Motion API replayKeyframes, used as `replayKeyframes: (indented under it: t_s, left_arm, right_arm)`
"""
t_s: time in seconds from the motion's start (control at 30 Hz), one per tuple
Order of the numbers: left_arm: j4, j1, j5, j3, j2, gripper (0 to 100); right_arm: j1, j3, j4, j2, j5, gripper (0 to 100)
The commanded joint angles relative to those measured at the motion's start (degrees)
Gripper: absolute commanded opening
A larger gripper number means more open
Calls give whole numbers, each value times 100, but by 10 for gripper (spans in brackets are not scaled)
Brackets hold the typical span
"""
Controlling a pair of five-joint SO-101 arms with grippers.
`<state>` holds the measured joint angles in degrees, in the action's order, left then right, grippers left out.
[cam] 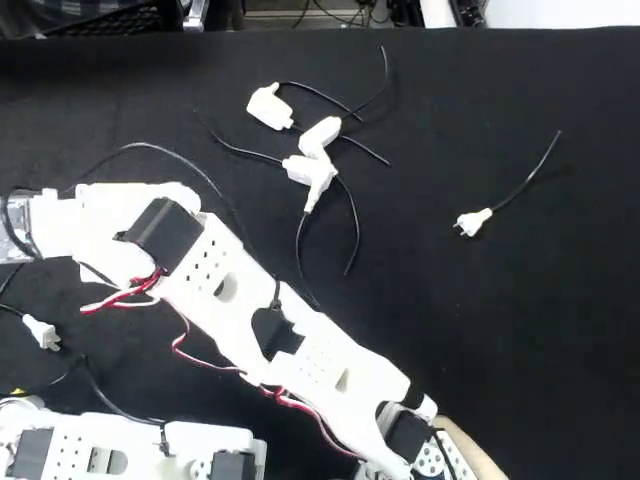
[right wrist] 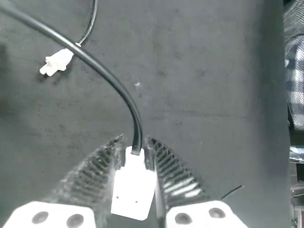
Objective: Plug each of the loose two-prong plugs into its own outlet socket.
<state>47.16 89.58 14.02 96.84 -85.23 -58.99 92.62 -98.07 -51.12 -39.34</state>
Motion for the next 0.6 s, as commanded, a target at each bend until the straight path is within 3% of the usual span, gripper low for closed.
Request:
replayKeyframes:
  t_s: [0.0, 0.2, 0.47, 0.57]
  left_arm:
    - [44, -558, -53, 110, -35, 289]
    - [44, -1385, -527, -92, -44, 294]
    - [44, -3837, -633, -813, -44, 294]
    - [44, -4426, -905, -1385, -44, 294]
  right_arm:
    - [-44, 259, -211, 637, 237, 12]
    - [-18, 189, -281, 1516, 413, 12]
    - [677, 189, -281, 2475, 598, 12]
    - [862, 189, -281, 2747, 730, 12]
